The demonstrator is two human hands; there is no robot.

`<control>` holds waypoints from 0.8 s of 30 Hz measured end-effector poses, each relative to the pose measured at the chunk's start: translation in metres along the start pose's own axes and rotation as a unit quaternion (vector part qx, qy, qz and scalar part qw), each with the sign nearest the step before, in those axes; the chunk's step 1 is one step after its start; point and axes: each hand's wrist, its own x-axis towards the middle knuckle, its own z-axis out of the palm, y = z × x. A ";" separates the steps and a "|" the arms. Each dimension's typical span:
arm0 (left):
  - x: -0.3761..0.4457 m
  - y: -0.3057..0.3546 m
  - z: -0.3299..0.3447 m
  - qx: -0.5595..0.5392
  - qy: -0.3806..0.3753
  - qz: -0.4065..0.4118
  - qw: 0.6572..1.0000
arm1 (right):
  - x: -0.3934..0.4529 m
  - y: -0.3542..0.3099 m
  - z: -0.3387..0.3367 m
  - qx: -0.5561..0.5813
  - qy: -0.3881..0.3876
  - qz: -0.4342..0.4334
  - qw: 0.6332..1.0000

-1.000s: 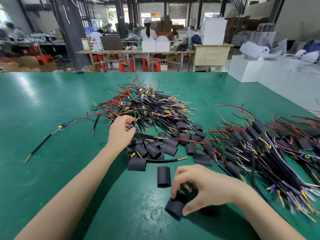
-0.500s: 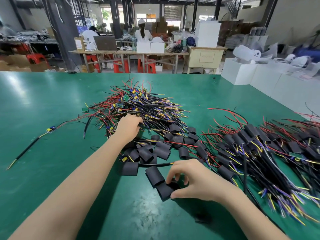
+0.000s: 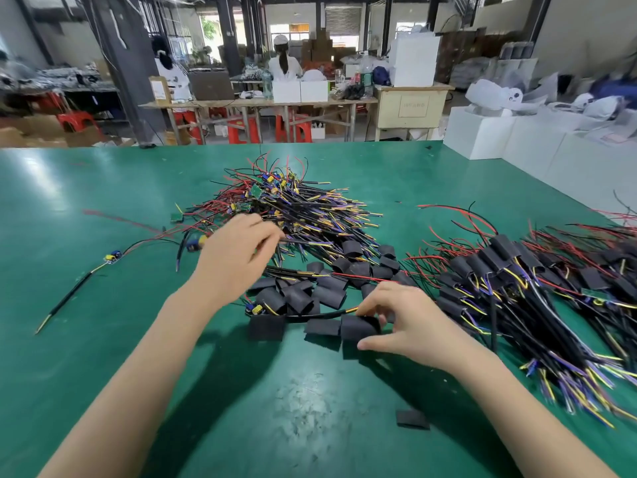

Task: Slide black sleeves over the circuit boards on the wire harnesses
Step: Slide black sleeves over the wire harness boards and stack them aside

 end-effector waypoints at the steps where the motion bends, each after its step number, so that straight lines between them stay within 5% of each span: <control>1: -0.010 0.005 0.000 -0.035 -0.016 -0.009 0.999 | 0.000 0.001 -0.002 0.003 0.015 0.002 1.000; 5: -0.036 0.014 0.006 -0.189 -0.056 -0.058 0.979 | 0.000 0.007 -0.009 0.007 0.112 0.031 0.993; 11: -0.047 0.019 0.015 -0.223 -0.091 -0.074 0.968 | 0.000 0.012 -0.012 0.046 0.188 0.034 0.980; 24: -0.053 0.041 0.030 -0.228 -0.138 -0.045 0.963 | 0.001 0.002 0.004 -0.028 0.138 -0.055 0.988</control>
